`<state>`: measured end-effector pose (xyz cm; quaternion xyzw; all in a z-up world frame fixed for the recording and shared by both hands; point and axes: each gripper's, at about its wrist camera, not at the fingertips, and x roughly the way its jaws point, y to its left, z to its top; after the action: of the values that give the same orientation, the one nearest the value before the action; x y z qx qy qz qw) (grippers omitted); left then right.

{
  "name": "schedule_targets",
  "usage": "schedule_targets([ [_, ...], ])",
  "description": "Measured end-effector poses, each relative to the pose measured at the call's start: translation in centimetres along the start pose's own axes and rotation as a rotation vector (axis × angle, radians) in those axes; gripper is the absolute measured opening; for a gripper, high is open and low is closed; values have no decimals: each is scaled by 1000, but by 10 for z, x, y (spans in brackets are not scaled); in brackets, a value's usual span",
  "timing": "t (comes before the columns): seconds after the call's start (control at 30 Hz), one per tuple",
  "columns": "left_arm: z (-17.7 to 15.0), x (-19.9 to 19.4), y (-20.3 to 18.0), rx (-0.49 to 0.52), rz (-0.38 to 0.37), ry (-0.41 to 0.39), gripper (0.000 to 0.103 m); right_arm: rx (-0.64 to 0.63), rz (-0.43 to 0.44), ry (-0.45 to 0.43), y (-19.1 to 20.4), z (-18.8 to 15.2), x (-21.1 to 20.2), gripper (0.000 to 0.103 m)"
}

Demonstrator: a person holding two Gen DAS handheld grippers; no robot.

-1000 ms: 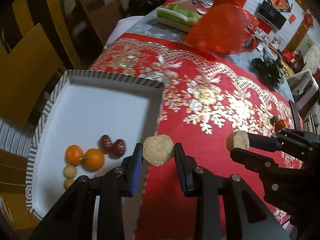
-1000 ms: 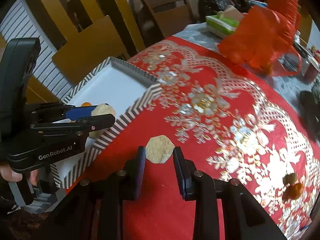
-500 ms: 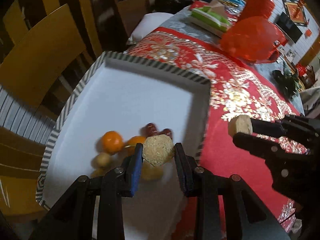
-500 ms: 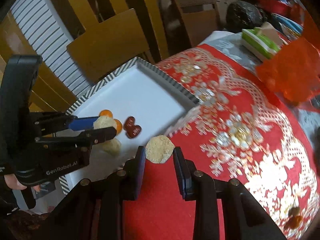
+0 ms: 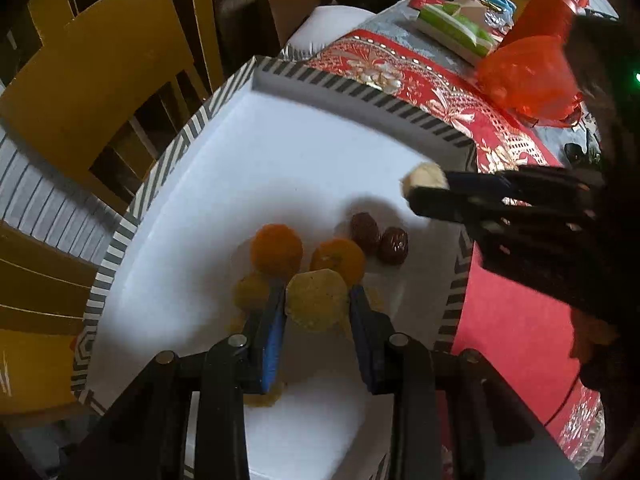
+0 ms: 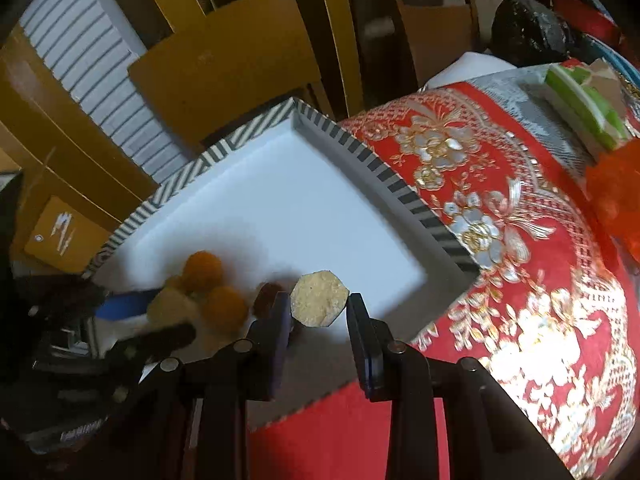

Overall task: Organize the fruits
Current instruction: 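Open the left gripper on the tray while the right gripper releases the cube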

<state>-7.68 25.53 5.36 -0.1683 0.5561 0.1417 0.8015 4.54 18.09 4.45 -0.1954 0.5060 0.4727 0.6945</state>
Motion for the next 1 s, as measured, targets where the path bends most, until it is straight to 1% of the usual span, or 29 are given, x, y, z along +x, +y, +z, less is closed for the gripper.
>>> schedule_targets([
  [0.23, 0, 5, 3, 8, 5, 8, 31, 19, -10, 42, -3, 6, 28, 32],
  [0.3, 1, 6, 4, 4, 2, 7, 34, 33, -6, 29, -3, 6, 27, 33],
  [0.33, 1, 6, 4, 4, 2, 5, 41, 40, -2, 27, -3, 6, 26, 33],
  [0.37, 1, 6, 3, 3, 3, 4, 51, 42, 2, 23, -3, 6, 25, 34],
  [0.4, 2, 5, 3, 1, 6, 1, 54, 42, 3, 16, -3, 5, 22, 35],
  [0.47, 3, 2, 1, 2, 12, -17, 61, 47, 0, -1, -4, 2, 13, 42],
  [0.5, 4, 0, 0, 4, 18, -22, 63, 50, 4, -9, -4, 1, 9, 43],
  [0.53, 5, -2, -1, 6, 26, -27, 69, 55, 6, -24, -5, -1, 3, 44],
  [0.57, 6, -5, -2, 4, 32, -36, 71, 60, 3, -43, -5, -3, -6, 46],
  [0.6, 6, -7, -4, 5, 35, -44, 71, 64, 2, -52, -6, -5, -11, 48],
  [0.67, 7, -12, -7, 15, 49, -57, 72, 74, 4, -77, -10, -10, -26, 56],
  [0.73, 9, -18, -12, 18, 58, -69, 74, 80, -5, -96, -13, -16, -39, 57],
  [0.8, 12, -24, -20, 22, 53, -83, 76, 96, -20, -123, -21, -25, -56, 61],
  [0.83, 13, -27, -24, 25, 53, -90, 77, 105, -24, -130, -24, -27, -62, 66],
  [0.87, 15, -30, -30, 32, 52, -96, 78, 125, -31, -146, -30, -34, -71, 68],
  [1.0, 18, -38, -54, 62, 43, -111, 80, 186, -51, -170, -50, -56, -95, 69],
])
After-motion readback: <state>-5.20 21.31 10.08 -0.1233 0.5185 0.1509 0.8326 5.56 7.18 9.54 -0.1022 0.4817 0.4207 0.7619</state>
